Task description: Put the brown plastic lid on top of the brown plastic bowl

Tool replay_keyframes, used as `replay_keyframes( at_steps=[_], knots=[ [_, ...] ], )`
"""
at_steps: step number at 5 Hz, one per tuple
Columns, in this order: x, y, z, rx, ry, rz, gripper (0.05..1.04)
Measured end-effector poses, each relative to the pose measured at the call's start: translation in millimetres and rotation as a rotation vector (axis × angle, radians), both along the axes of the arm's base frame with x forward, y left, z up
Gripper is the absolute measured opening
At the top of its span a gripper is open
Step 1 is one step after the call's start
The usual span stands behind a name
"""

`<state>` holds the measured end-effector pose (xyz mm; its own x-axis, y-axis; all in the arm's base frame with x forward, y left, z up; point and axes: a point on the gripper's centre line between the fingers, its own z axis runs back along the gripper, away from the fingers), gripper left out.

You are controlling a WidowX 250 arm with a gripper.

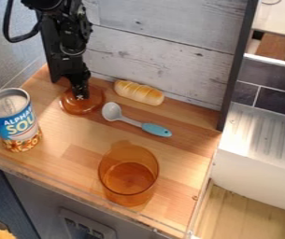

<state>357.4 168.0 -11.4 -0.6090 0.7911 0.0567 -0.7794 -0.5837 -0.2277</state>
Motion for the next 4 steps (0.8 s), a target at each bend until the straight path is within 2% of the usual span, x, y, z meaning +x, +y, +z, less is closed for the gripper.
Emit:
replay_keyframes(
  at_steps=[1, 2, 3, 4],
  knots=[
    [-2, 1, -0.5, -0.021, -0.003, 0.012, 0.382],
    [-4, -1, 3.7, -0.062, -0.008, 0.028, 0.381],
    [-2, -7, 38.1, -0.09, -0.103, 0.015, 0.381],
    [-16, -23, 64.0, -0.106, -0.174, -0.031, 0.382]
  ],
)
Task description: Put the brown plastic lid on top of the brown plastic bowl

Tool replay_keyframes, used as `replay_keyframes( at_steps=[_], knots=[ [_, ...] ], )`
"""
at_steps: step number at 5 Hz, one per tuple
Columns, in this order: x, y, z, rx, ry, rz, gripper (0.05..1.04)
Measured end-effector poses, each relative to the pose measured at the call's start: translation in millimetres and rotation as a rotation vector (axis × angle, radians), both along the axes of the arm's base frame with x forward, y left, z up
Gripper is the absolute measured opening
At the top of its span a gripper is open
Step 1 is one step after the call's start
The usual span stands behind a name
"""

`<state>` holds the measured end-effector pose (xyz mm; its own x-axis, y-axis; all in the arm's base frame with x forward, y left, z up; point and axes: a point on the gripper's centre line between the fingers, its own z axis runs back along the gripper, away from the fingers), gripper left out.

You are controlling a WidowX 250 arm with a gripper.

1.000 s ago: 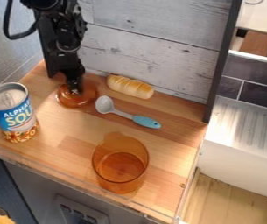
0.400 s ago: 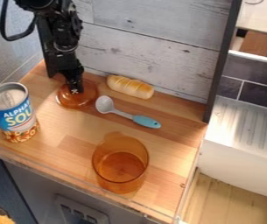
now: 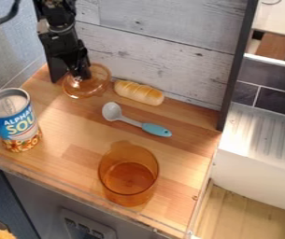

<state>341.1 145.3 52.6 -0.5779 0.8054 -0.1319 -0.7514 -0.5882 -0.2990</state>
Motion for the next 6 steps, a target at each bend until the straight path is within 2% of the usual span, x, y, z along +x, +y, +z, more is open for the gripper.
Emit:
replay_keyframes(
  at_steps=[1, 2, 3, 4, 6],
  knots=[
    [-30, -24, 13.7, -0.015, -0.031, -0.077, 0.381],
    [-58, -58, 18.0, -0.029, -0.037, -0.198, 0.381],
    [-78, -79, 19.4, -0.019, -0.042, -0.264, 0.381],
    [-90, -114, 7.7, 0.005, -0.016, -0.362, 0.381],
    [-104, -150, -12.5, 0.064, 0.017, -0.474, 0.381]
  ],
)
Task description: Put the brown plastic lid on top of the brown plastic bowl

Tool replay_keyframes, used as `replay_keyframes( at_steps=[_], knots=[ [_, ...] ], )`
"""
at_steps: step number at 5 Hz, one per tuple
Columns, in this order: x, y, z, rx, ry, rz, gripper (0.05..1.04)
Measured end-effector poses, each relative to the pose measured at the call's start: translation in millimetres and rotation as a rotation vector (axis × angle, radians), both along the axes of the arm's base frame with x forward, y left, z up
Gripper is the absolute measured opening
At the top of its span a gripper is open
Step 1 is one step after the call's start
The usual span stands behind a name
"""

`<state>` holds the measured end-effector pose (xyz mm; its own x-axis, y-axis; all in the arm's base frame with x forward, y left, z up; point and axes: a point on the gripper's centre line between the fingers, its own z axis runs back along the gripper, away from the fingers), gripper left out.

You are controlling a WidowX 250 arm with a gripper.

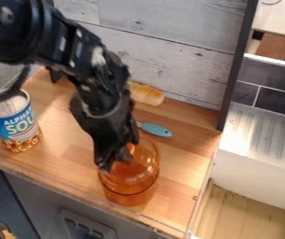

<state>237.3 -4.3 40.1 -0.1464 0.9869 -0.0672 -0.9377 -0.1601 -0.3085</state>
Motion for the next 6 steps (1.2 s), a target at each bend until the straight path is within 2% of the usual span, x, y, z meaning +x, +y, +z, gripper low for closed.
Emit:
replay_keyframes(
  at_steps=[1, 2, 3, 4, 5, 6],
  knots=[
    [-3, 0, -12.6, 0.038, 0.023, 0.0, 0.381],
    [1, 3, -16.8, 0.061, 0.022, 0.011, 0.381],
    [4, 3, -17.0, 0.061, 0.024, 0.013, 0.381],
    [9, 3, -17.2, 0.06, 0.025, 0.017, 0.441],
    [12, 6, -16.5, 0.047, 0.043, 0.044, 0.747],
    [12, 5, -15.3, 0.044, 0.051, 0.044, 0.988]
  ],
)
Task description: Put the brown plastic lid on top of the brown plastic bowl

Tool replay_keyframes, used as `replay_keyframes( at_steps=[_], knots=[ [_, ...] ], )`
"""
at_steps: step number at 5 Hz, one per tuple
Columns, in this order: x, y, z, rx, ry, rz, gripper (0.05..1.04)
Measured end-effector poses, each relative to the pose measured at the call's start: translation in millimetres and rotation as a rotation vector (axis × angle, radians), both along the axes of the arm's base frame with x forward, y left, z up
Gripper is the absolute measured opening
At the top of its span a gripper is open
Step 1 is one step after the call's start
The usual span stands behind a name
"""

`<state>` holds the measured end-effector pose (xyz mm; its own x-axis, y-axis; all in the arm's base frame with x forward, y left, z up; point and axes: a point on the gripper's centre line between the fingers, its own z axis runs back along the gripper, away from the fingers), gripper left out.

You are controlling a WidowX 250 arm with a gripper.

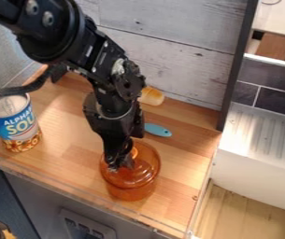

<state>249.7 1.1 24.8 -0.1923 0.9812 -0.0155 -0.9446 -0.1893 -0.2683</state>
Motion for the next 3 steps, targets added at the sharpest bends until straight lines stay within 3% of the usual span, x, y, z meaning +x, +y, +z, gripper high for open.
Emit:
replay_keyframes(
  at_steps=[1, 3],
  knots=[
    [-4, -1, -1.1, -0.025, 0.031, 0.006, 1.004],
    [5, -2, 33.0, -0.094, -0.03, -0.011, 1.001]
  ],
)
